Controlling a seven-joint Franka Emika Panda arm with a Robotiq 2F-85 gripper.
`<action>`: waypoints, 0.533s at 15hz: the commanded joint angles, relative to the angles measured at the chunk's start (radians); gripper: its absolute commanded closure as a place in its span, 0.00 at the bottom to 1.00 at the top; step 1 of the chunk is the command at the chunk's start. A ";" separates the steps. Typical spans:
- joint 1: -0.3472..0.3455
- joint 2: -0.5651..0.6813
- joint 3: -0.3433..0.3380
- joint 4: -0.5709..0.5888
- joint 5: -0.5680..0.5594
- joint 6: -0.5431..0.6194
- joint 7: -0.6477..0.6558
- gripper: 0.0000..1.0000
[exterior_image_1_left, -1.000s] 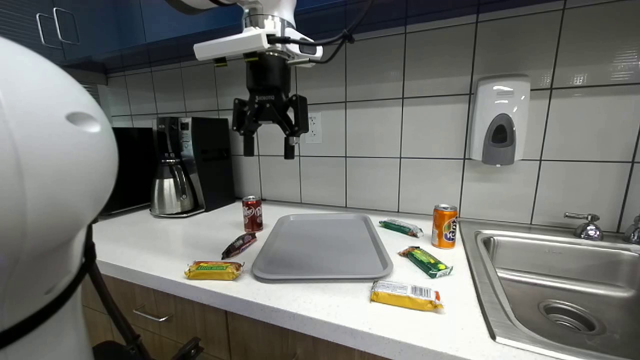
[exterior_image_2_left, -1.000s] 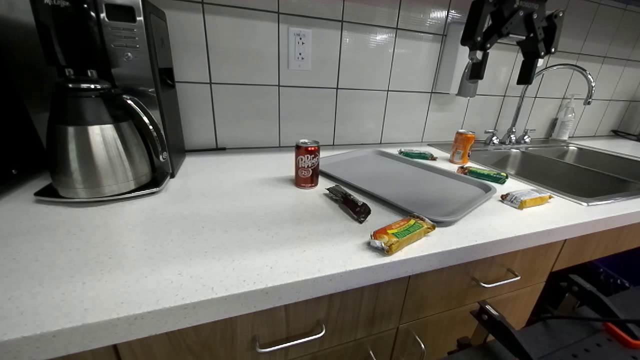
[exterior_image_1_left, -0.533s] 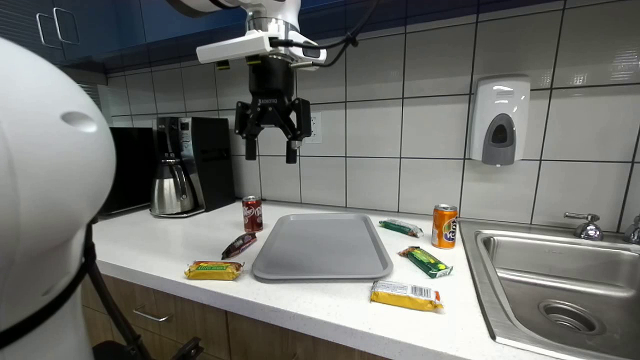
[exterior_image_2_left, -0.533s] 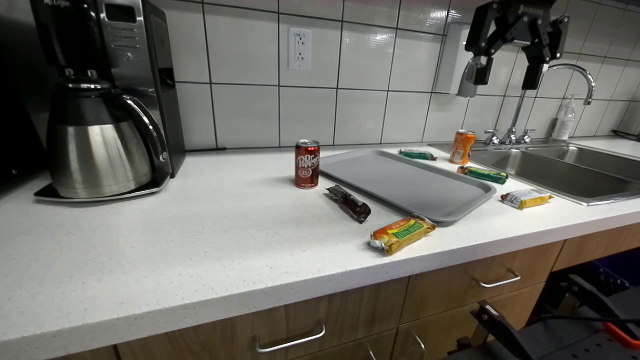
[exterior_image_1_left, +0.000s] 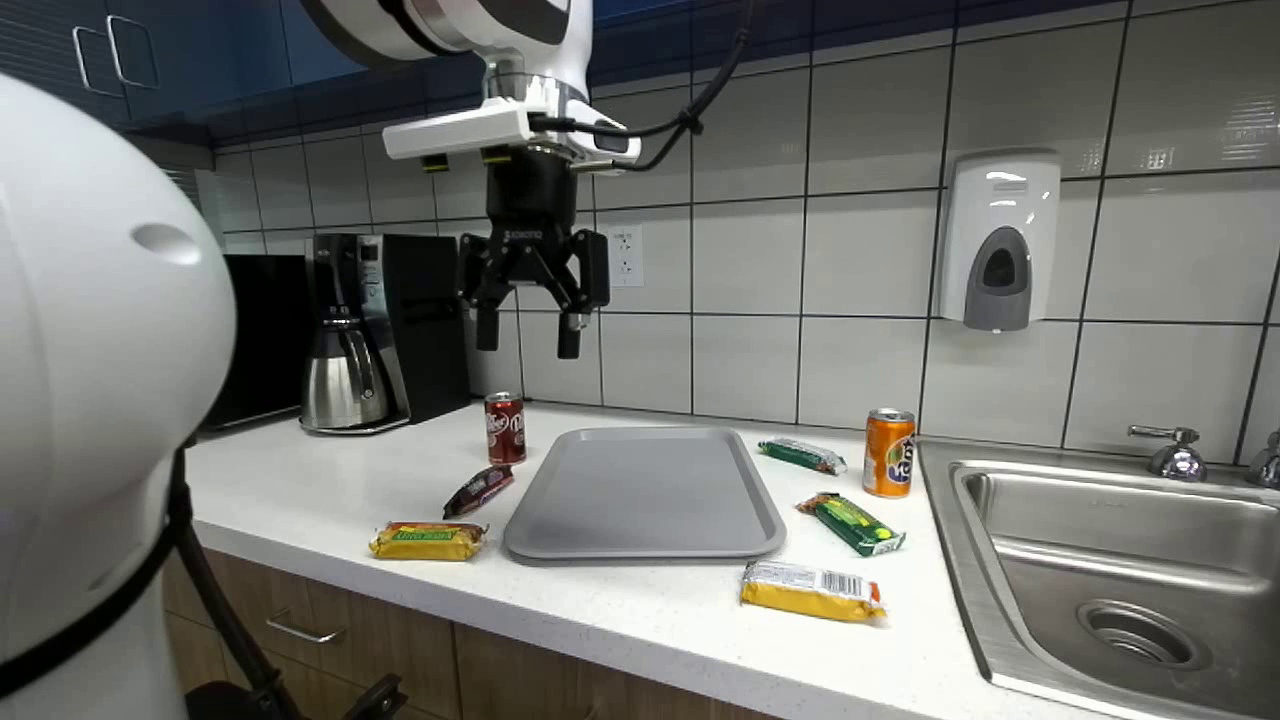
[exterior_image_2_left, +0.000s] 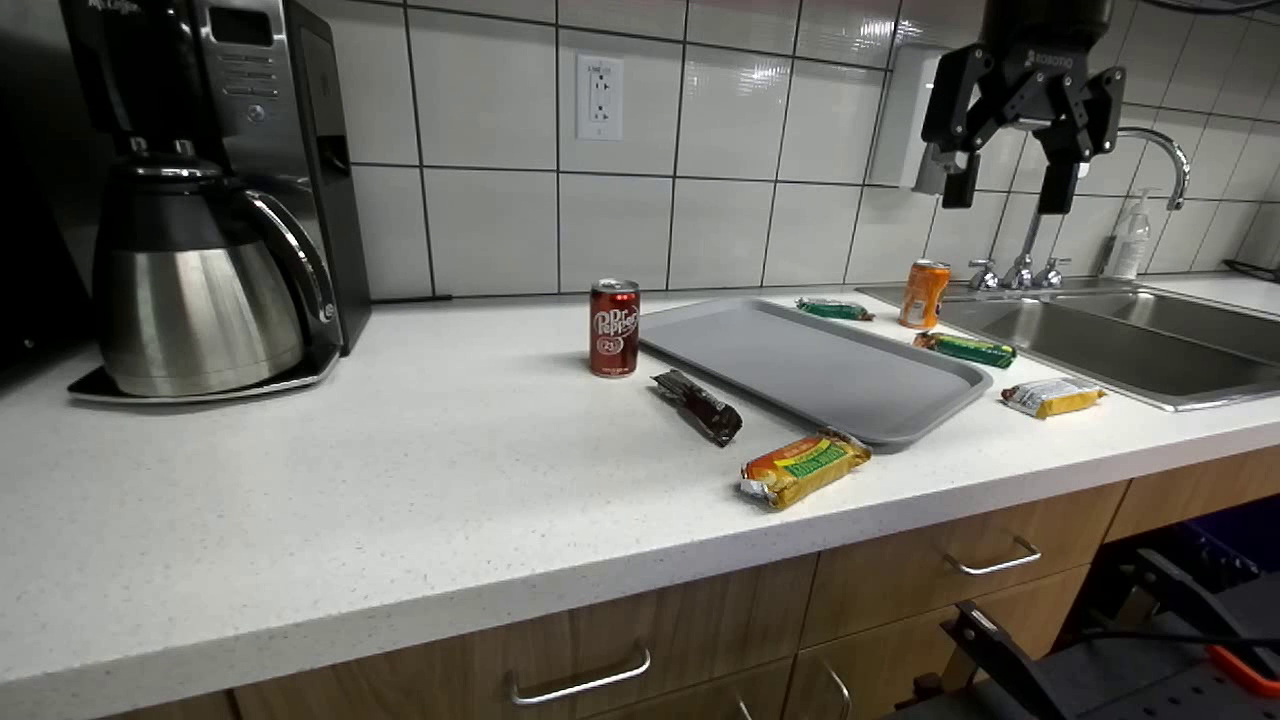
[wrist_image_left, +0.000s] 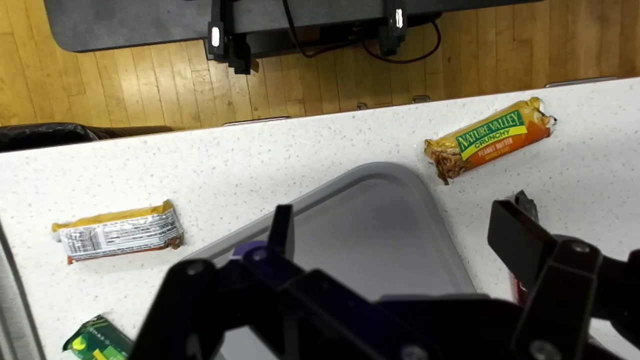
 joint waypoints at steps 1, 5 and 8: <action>0.012 0.015 0.028 -0.018 0.005 0.029 0.009 0.00; 0.037 0.061 0.053 -0.002 0.016 0.059 0.018 0.00; 0.058 0.104 0.083 0.008 0.019 0.101 0.041 0.00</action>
